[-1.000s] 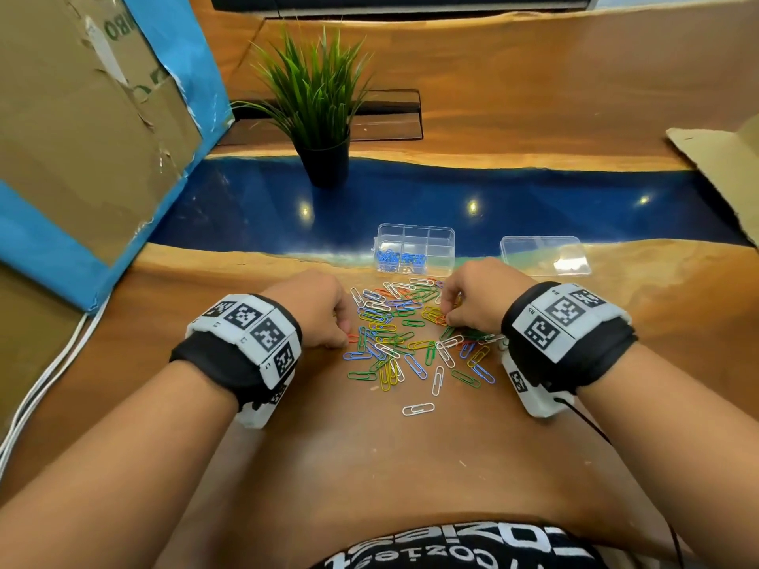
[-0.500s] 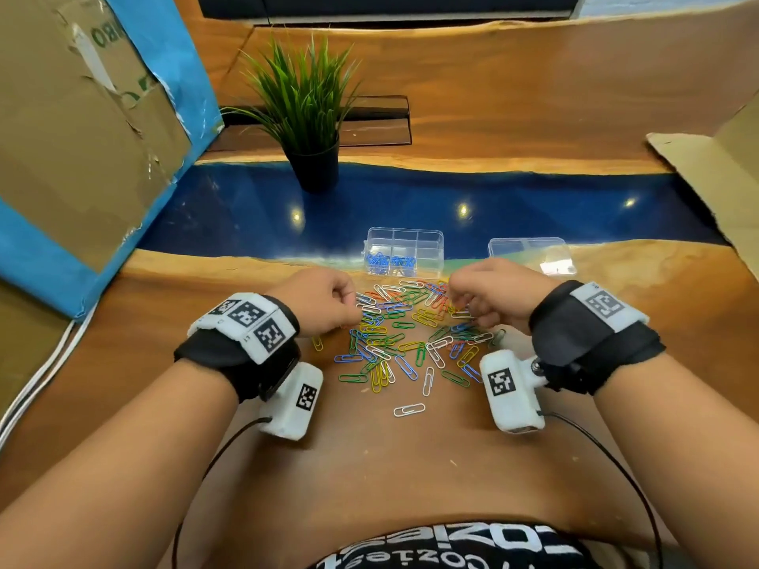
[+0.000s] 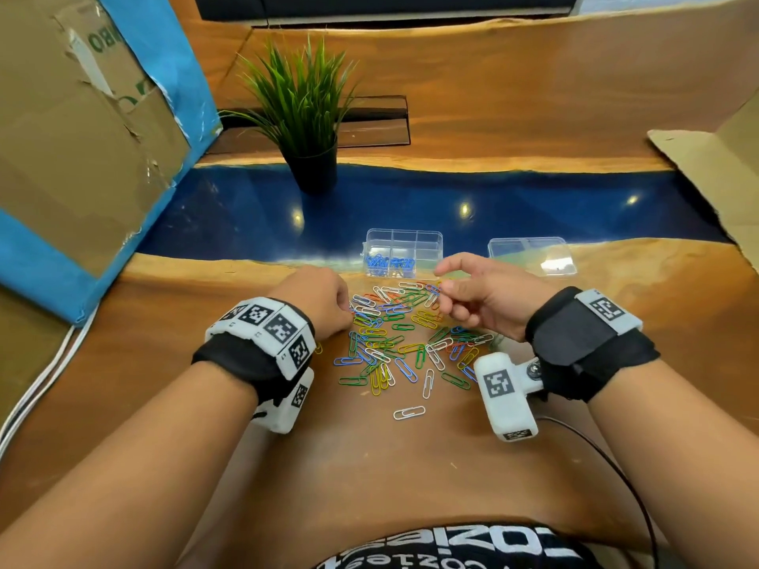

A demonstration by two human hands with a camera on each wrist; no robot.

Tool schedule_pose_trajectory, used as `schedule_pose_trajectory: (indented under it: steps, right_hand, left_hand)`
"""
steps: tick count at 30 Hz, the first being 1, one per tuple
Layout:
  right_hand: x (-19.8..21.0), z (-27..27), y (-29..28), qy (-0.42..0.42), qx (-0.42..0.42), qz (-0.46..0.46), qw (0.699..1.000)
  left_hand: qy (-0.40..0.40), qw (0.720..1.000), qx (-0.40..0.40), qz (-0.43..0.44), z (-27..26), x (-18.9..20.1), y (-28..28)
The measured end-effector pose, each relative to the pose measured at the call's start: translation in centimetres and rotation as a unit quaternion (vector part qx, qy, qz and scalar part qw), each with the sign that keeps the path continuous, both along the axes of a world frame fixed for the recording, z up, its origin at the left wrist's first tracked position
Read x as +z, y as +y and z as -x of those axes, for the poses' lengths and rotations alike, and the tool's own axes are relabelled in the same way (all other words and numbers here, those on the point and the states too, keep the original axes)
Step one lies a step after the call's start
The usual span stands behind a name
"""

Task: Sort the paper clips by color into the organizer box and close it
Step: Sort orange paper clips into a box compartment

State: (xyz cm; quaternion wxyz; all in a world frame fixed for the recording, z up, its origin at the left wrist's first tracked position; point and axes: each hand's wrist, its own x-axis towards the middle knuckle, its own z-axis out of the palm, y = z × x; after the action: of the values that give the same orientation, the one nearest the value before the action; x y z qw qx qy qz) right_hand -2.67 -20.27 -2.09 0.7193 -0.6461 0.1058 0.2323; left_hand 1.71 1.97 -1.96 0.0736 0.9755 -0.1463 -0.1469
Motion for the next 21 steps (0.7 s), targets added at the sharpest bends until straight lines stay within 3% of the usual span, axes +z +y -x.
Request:
schedule_pose_trajectory:
  steps: [3, 5, 7, 9, 10, 13, 15, 19, 21]
  right_hand:
    - [0.4, -0.5, 0.5, 0.014, 0.006, 0.02, 1.0]
    - [0.5, -0.8, 0.9, 0.023, -0.011, 0.04, 0.999]
    - [0.6, -1.2, 1.0, 0.022, -0.032, 0.066, 0.997]
    - [0.7, -1.2, 0.9, -0.017, -0.007, 0.169, 0.985]
    - [0.8, -1.1, 0.8, -0.052, 0.027, 0.265, 0.963]
    - [0.9, -0.8, 0.7, -0.134, 0.128, 0.52, 0.834]
    - [0.7, -0.7, 0.9, -0.145, 0.164, 0.58, 0.784]
    - [0.9, -0.7, 1.2, -0.163, 0.205, 0.603, 0.754]
    - [1.0, -0.6, 1.4, -0.177, 0.212, 0.611, 0.742]
  left_hand:
    - [0.042, 0.994, 0.04, 0.094, 0.0, 0.1, 0.0]
    - [0.112, 0.969, 0.087, 0.201, 0.0, 0.5, -0.3]
    - [0.192, 0.911, 0.143, 0.335, 0.2, 0.9, -0.7]
    - [0.261, 0.84, 0.186, 0.438, 0.2, 1.1, -1.1]
    - [0.284, 0.814, 0.195, 0.467, 0.2, 1.1, -1.3]
    - [0.327, 0.769, 0.2, 0.512, 0.2, 1.1, -1.7]
    - [0.319, 0.79, 0.188, 0.488, 0.2, 1.0, -2.2]
    - [0.181, 0.939, 0.055, 0.286, 0.3, 0.8, -3.8]
    - [0.101, 0.977, -0.008, 0.189, 0.4, 0.8, -4.7]
